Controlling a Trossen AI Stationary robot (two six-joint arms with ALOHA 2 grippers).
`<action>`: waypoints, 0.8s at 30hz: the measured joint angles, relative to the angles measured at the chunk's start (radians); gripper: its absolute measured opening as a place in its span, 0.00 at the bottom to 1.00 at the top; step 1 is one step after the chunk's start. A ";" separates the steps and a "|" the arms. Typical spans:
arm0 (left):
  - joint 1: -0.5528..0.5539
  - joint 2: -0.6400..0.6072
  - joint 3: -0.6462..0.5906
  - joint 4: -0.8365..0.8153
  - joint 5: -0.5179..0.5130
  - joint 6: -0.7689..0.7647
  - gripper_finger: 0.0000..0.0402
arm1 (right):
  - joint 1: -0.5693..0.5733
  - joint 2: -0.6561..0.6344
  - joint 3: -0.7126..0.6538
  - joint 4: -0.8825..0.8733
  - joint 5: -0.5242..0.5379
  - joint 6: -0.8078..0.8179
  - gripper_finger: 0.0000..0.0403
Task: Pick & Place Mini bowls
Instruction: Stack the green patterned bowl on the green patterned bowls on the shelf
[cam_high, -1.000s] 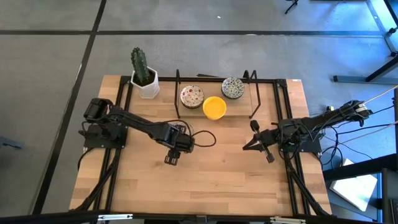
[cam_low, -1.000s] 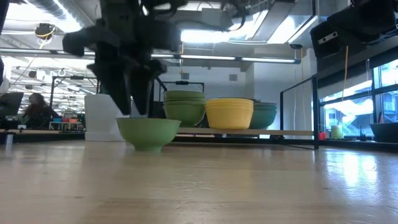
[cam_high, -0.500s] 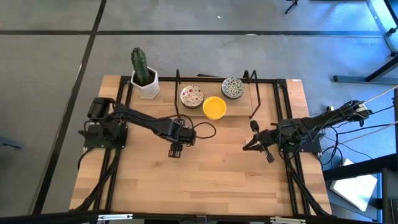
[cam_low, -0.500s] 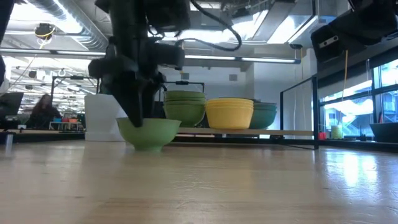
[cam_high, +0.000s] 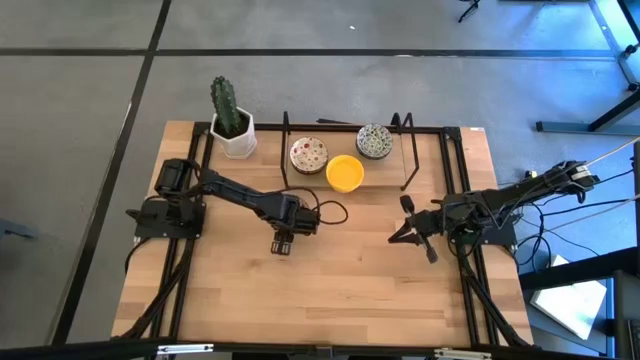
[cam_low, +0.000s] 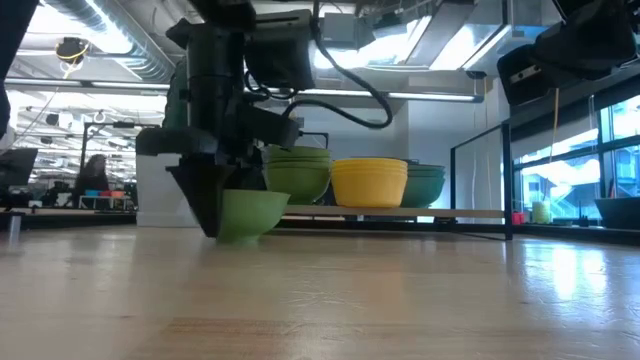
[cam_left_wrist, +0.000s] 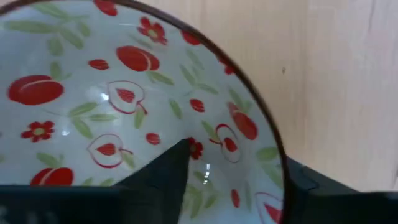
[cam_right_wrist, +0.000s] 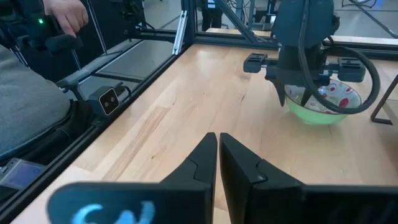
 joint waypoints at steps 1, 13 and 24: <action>0.001 0.000 0.002 -0.003 0.001 0.000 0.37 | 0.000 0.000 0.000 0.000 0.000 0.000 0.05; -0.054 0.004 0.144 -0.208 -0.044 0.043 0.04 | 0.000 0.006 0.000 -0.001 0.000 -0.003 0.05; -0.204 -0.142 0.395 -0.379 -0.165 0.060 0.04 | 0.000 0.026 0.000 0.003 0.019 -0.021 0.05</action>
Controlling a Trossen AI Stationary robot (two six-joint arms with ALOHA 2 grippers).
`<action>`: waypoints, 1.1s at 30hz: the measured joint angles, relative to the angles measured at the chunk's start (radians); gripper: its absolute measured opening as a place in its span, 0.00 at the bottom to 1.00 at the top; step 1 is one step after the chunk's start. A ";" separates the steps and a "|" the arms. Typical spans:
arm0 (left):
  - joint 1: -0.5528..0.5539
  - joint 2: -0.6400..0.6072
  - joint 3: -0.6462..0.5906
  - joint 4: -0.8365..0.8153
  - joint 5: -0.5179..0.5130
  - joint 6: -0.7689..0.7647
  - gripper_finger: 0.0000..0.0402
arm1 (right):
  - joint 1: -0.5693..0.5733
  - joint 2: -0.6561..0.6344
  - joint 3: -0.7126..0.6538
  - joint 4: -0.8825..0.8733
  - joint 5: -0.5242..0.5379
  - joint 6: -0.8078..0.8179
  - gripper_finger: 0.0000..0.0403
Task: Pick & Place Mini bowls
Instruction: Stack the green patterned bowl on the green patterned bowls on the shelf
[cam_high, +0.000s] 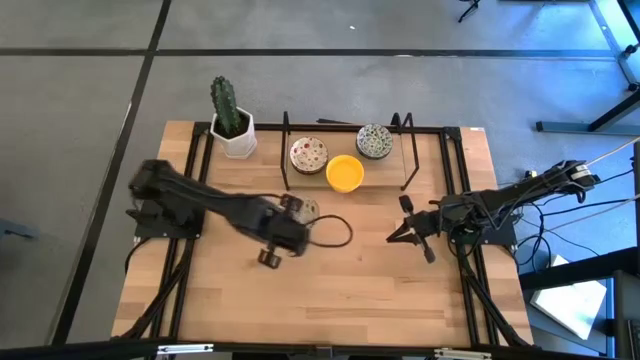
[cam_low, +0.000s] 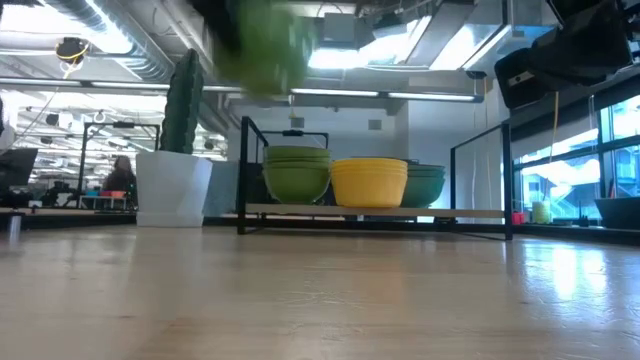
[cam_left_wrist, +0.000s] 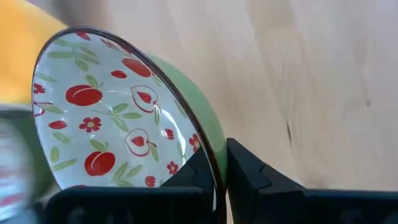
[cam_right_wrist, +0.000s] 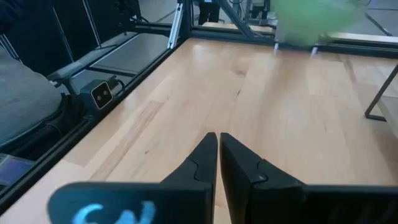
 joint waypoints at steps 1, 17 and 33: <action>-0.025 -0.039 0.006 0.000 -0.034 -0.002 0.04 | 0.000 0.004 0.000 0.003 0.000 0.000 0.05; -0.431 -0.775 -0.539 0.611 -0.179 -0.160 0.04 | 0.000 0.070 0.000 0.072 -0.002 -0.021 0.05; -0.424 -1.381 -1.191 0.889 -0.298 -0.209 0.04 | 0.000 0.133 0.000 0.157 -0.020 -0.033 0.05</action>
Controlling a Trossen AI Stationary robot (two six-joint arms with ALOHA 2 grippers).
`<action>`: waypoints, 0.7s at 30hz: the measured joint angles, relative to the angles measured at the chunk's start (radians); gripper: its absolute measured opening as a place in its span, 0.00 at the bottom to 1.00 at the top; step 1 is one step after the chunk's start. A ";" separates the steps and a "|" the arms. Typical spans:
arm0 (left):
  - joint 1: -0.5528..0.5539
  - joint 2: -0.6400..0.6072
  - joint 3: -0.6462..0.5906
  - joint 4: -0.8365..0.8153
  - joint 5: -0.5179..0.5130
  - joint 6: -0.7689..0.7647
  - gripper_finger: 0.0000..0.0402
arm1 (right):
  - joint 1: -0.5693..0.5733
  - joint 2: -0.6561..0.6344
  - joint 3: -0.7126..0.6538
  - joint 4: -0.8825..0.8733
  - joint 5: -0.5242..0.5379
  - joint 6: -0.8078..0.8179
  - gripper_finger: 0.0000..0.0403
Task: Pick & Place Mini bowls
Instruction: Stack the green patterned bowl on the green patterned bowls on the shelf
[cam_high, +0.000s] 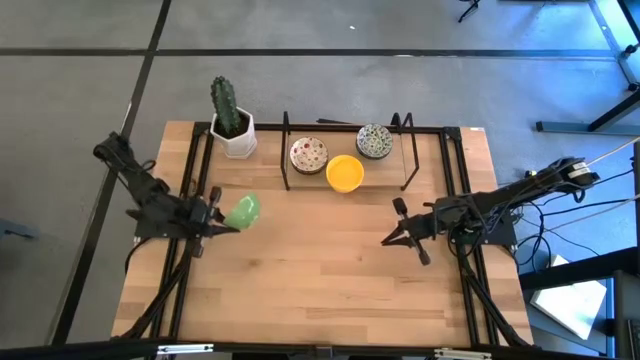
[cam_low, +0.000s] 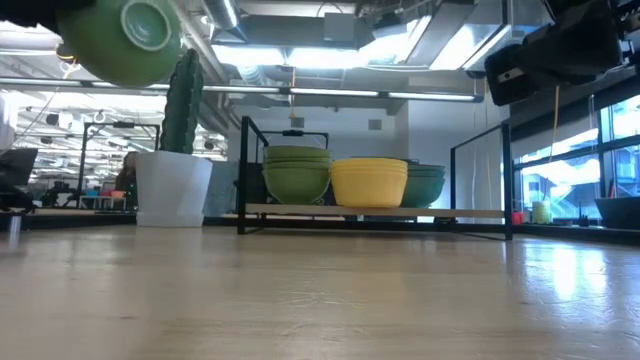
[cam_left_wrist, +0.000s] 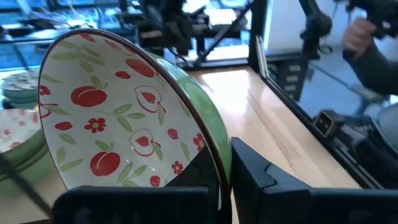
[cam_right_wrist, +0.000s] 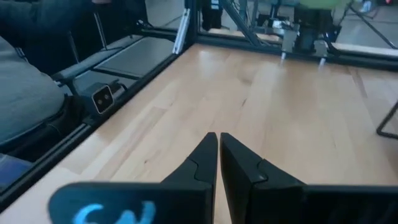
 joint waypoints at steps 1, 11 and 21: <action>-0.001 -0.028 -0.011 0.000 -0.012 0.001 0.04 | 0.000 -0.006 0.000 0.001 -0.004 -0.004 0.05; -0.019 -0.178 -0.046 -0.068 -0.073 0.000 0.04 | 0.000 -0.164 0.000 -0.074 0.006 -0.074 0.01; -0.019 -0.184 -0.046 -0.072 -0.085 0.029 0.04 | 0.000 -0.413 -0.034 -0.269 -0.079 -0.077 0.01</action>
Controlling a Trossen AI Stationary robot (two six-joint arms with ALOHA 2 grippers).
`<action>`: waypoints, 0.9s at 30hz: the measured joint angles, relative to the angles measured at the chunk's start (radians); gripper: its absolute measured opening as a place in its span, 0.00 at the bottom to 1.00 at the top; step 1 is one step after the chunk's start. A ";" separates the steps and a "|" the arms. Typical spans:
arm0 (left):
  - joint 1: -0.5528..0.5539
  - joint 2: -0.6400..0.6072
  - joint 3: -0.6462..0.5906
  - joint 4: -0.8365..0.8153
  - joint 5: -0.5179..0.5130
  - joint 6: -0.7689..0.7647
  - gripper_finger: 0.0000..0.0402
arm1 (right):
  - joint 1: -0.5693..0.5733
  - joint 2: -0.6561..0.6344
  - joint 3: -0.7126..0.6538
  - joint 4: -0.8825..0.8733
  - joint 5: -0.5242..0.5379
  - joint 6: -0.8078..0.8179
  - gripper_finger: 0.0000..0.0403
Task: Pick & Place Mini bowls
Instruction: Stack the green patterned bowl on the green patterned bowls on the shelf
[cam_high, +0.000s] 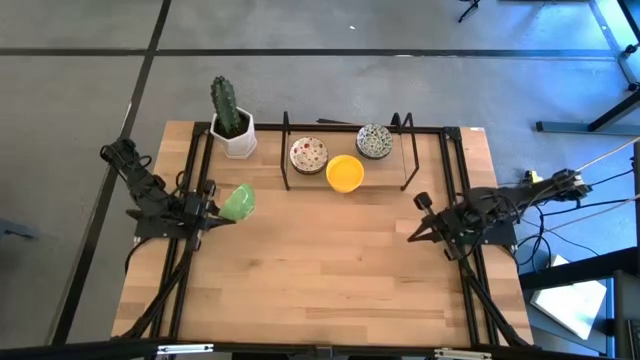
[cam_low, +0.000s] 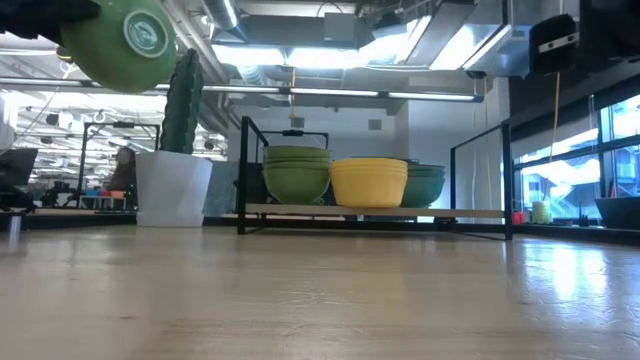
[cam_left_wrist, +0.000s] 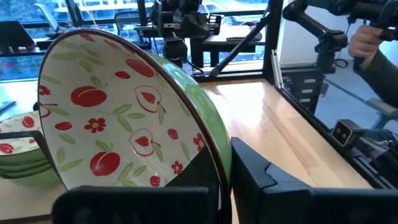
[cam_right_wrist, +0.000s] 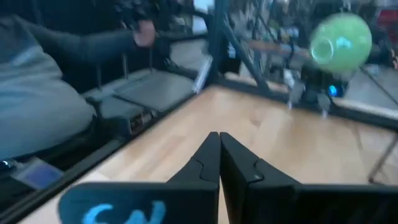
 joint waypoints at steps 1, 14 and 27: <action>0.000 0.000 0.000 0.000 -0.003 0.001 0.04 | 0.000 -0.018 -0.020 0.015 -0.020 0.000 0.01; 0.003 0.000 -0.029 0.038 -0.020 0.008 0.04 | 0.000 -0.158 -0.084 -0.007 0.054 0.060 0.02; 0.013 0.205 0.111 0.349 -0.156 0.236 0.04 | 0.000 -0.157 -0.084 -0.002 0.063 0.004 0.05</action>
